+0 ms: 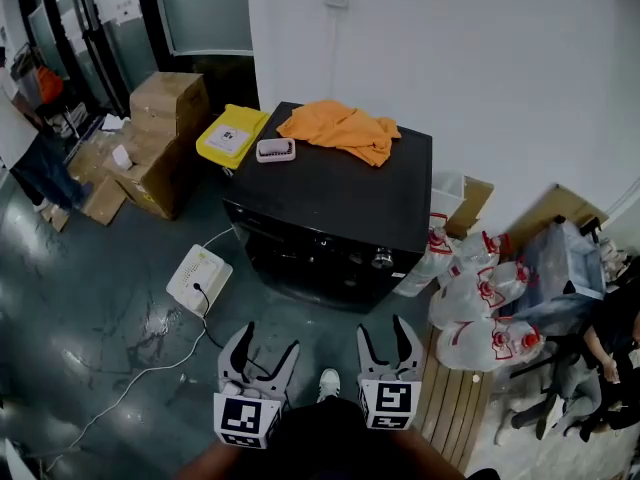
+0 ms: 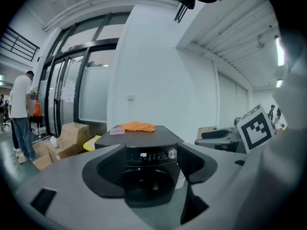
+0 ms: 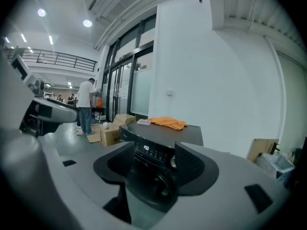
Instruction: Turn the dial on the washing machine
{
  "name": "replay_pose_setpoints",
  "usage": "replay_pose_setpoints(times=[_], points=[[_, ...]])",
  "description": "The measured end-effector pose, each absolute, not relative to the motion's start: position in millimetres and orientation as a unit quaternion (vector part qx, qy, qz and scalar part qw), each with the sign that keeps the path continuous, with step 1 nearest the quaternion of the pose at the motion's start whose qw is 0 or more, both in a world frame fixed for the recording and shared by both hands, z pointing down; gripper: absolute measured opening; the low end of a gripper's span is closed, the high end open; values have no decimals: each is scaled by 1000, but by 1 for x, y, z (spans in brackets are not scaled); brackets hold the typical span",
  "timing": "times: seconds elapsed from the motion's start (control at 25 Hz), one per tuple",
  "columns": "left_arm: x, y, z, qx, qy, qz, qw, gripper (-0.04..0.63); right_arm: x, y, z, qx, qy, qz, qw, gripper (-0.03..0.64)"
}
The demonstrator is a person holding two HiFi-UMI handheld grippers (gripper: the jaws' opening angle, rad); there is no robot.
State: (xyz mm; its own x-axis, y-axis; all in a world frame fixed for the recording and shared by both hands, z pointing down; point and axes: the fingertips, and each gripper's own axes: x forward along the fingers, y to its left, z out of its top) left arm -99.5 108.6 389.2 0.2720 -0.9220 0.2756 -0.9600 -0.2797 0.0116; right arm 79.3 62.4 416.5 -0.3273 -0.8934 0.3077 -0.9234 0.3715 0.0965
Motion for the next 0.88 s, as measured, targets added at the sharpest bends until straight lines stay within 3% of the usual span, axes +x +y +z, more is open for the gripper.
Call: replay_pose_setpoints(times=[0.48, 0.88], points=[[-72, 62, 419, 759, -627, 143, 106, 316, 120, -23, 467, 562, -800, 38, 207, 261], [-73, 13, 446, 773, -604, 158, 113, 316, 111, -72, 504, 567, -787, 54, 237, 291]])
